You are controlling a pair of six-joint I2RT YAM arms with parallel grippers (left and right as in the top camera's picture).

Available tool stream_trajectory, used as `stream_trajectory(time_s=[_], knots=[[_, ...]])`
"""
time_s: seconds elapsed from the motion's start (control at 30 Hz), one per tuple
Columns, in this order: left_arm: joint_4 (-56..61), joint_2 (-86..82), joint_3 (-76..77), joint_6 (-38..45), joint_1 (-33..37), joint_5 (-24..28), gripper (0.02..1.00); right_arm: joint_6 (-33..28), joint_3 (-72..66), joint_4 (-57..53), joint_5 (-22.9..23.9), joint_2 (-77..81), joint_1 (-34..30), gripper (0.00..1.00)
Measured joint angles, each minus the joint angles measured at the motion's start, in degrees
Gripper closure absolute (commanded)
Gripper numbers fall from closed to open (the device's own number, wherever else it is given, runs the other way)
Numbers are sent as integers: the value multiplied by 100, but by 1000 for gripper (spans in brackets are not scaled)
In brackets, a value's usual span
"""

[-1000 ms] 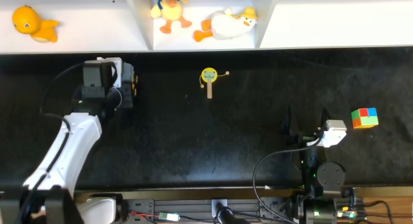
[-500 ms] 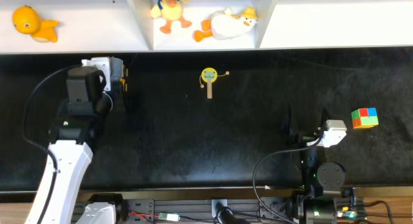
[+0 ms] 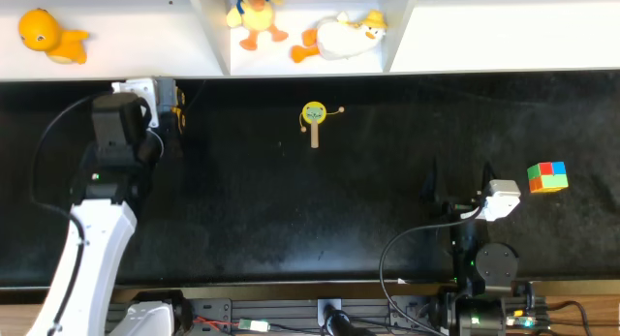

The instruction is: Store Toys

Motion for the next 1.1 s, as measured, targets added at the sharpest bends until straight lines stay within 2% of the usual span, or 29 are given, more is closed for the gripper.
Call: stream_trajectory(time_s=[1.1], knots=[[184, 2516, 2459, -52, 7, 42, 724, 0, 0, -2, -2, 0, 0, 7]])
